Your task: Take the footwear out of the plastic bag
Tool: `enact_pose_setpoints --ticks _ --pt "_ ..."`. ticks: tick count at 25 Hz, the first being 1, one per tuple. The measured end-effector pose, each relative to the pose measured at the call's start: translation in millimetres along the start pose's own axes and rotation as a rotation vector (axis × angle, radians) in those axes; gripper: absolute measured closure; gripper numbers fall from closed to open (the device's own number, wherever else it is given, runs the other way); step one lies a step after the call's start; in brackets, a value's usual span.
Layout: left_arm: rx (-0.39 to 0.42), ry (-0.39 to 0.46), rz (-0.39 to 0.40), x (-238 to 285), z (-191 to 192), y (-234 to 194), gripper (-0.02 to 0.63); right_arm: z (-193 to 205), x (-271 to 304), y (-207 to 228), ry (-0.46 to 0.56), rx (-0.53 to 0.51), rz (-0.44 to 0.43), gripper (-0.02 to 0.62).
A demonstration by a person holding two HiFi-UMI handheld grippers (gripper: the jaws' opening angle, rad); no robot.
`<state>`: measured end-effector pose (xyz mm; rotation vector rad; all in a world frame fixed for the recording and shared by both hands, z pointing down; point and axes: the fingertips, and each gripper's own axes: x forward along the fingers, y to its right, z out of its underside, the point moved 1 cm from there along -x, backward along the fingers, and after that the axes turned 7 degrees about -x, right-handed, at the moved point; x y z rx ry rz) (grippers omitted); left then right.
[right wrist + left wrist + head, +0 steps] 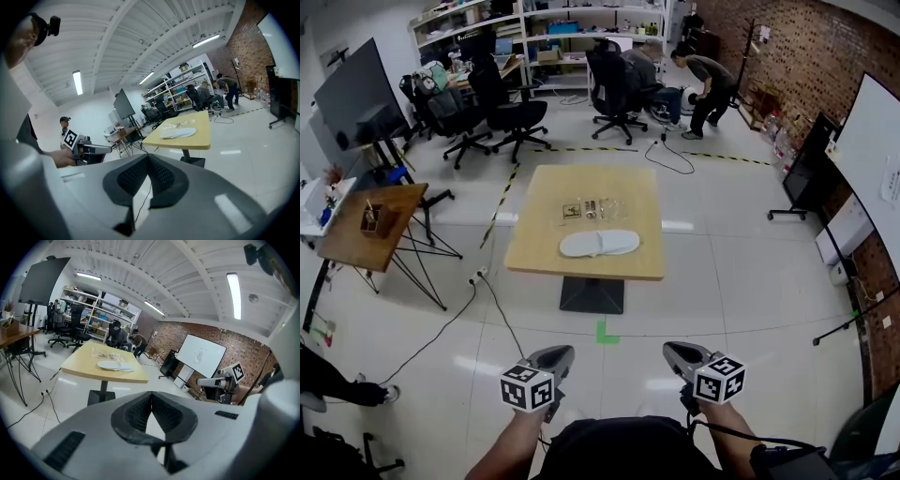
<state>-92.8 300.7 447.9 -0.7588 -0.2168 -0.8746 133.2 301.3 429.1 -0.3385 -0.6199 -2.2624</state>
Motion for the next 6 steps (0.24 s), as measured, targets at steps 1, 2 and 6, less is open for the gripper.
enact_pose_setpoints --ticks 1,2,6 --pt "0.006 -0.004 -0.002 -0.5 0.5 0.5 0.598 1.2 0.4 -0.7 -0.003 -0.001 -0.001 0.595" --pt "0.011 -0.008 -0.004 -1.1 1.6 1.0 0.598 2.5 0.4 -1.4 -0.006 -0.002 -0.002 0.595" --pt "0.024 -0.019 -0.008 -2.0 5.7 4.0 0.598 5.1 -4.5 -1.1 -0.005 0.002 0.004 0.595"
